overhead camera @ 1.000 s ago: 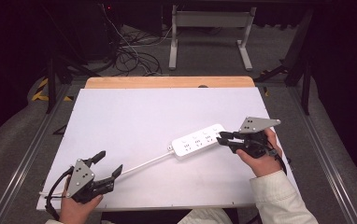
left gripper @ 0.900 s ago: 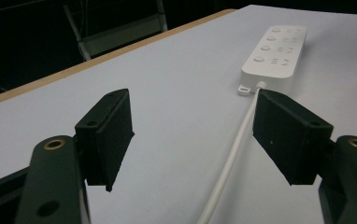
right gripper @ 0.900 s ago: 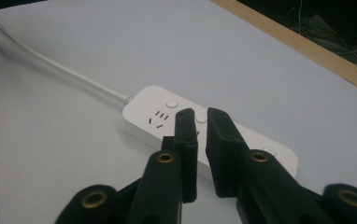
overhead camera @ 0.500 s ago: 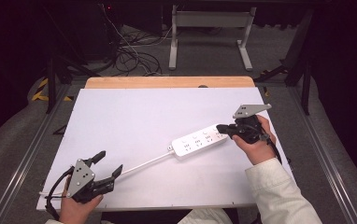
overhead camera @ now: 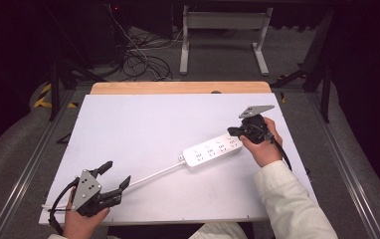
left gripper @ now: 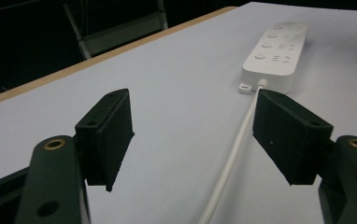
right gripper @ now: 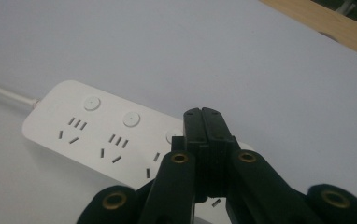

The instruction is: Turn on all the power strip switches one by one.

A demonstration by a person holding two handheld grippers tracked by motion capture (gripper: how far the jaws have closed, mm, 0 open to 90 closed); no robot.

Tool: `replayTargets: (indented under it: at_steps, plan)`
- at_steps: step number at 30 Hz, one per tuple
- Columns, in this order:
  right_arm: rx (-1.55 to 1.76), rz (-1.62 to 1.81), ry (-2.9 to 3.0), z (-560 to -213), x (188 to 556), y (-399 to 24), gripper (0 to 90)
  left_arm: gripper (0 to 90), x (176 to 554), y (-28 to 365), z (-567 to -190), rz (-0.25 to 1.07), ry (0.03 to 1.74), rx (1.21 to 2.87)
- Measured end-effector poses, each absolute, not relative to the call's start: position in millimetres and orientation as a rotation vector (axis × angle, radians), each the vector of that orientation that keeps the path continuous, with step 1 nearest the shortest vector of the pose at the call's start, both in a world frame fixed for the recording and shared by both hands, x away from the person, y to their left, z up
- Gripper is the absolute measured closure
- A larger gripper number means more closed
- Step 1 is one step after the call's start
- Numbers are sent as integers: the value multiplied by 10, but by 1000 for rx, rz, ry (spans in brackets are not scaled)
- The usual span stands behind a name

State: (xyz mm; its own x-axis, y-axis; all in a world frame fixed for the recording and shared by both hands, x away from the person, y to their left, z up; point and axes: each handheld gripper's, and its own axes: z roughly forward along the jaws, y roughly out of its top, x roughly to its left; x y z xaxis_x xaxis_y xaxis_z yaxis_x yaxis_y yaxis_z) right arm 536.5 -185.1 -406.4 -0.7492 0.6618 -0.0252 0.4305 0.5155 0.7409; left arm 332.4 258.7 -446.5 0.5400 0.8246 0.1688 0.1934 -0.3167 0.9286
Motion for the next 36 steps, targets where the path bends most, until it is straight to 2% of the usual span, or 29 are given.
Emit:
replayTargets:
  at_steps: [16,36]
  plan:
    - [988,978,2457,-4345,5581,-1783,900,290,3330,2582,-4474,804,854,1804]
    - [1007,911,2463,-4463,5626,-1752,900,290,3330,2582,-4474,804,853,1806]
